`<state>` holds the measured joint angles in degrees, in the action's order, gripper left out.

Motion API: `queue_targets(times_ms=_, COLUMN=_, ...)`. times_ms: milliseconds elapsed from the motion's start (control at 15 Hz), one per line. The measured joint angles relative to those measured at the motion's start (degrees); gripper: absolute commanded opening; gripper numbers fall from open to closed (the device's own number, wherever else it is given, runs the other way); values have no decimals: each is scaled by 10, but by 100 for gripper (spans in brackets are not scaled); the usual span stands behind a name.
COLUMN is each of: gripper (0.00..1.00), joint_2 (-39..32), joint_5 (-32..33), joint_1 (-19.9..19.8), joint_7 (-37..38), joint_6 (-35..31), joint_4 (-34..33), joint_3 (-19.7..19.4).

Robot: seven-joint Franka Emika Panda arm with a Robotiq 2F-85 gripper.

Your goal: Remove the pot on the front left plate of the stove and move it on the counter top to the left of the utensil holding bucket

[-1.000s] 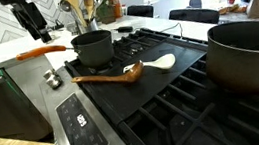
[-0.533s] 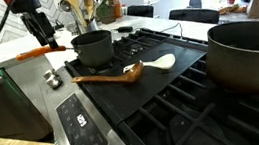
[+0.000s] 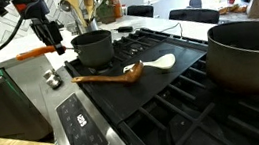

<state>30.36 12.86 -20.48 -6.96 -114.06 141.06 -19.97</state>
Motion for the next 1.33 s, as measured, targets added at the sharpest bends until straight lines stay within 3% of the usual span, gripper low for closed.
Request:
queue_targets(times_ms=67, gripper=51, joint_2=-3, joint_5=0, joint_1=0, joint_7=-1, joint_6=-2, joint_4=0, joint_3=0)
queue_targets(times_ms=133, gripper=42, joint_2=-5, joint_5=0, joint_1=0, joint_7=-2, joint_6=-5, joint_4=0, joint_3=0)
queue_targets(times_ms=267, gripper=35, joint_2=-8, joint_5=0, joint_1=0, joint_7=-3, joint_6=-10, joint_4=0, joint_3=0)
queue_targets(times_ms=333, gripper=40, joint_2=-8, joint_5=0, joint_1=0, joint_7=-3, joint_6=-12, joint_4=0, joint_3=1)
queue_targets(times_ms=467, gripper=35, joint_2=-8, joint_5=0, joint_1=0, joint_7=-3, joint_6=-16, joint_4=0, joint_3=1)
queue_targets(times_ms=667, gripper=19, joint_2=-8, joint_5=0, joint_1=0, joint_7=-3, joint_6=-18, joint_4=0, joint_3=2)
queue_targets(times_ms=733, gripper=7, joint_2=-8, joint_5=0, joint_1=0, joint_7=-3, joint_6=-18, joint_4=0, joint_3=2)
queue_targets(times_ms=1333, gripper=8, joint_2=2, joint_5=0, joint_1=0, joint_7=-3, joint_6=-31, joint_4=-2, joint_3=3)
